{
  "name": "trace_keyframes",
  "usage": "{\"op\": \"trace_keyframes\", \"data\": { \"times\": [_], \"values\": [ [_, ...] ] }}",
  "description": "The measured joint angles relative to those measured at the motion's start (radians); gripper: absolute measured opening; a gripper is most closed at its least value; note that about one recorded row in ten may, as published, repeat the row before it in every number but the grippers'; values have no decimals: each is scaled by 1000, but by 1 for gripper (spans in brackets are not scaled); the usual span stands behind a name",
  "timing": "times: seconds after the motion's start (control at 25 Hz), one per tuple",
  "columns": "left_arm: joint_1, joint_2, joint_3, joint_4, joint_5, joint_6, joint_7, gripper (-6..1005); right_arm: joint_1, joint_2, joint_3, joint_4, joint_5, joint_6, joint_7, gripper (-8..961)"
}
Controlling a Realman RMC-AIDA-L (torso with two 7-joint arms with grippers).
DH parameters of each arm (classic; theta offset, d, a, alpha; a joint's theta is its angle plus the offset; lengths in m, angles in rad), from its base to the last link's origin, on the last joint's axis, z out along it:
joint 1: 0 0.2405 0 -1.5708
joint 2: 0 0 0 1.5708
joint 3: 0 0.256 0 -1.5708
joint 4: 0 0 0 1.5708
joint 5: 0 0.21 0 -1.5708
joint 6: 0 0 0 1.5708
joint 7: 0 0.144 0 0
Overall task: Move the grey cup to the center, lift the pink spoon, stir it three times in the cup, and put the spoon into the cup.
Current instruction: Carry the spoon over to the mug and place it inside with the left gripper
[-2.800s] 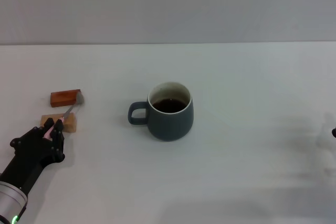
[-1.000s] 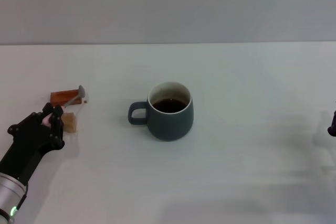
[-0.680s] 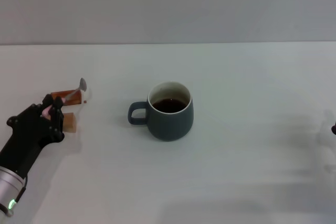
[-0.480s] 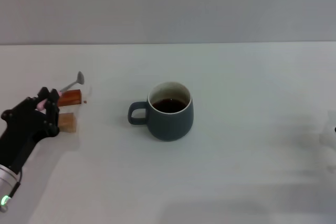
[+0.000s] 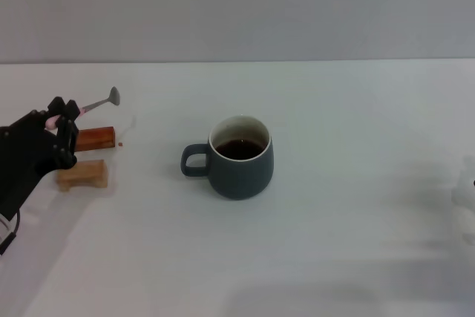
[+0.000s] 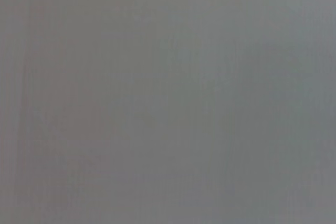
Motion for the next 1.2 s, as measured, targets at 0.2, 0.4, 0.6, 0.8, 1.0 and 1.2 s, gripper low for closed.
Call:
{"op": "trace_keyframes", "data": {
  "times": [0.2,0.4,0.6,0.8,1.0,1.2],
  "values": [
    [17,17,-24,-55,23,-26,-10,147,-2,0,0,-1,0,1,0,-1],
    [25,47,-27,-120,32,-43,-34,147,-2,0,3,-3,0,1,0,-1],
    [35,83,-21,-198,32,-89,-34,147,-9,0,29,-10,0,-3,0,-1],
    [40,117,-13,-258,34,-114,-29,146,-35,0,89,-15,0,-29,0,-1],
    [34,145,5,-282,34,-112,-34,149,-54,0,134,-16,0,-51,0,-1],
    [35,181,33,-336,34,-105,-53,152,-73,0,189,-31,0,-60,0,0]
  ]
}}
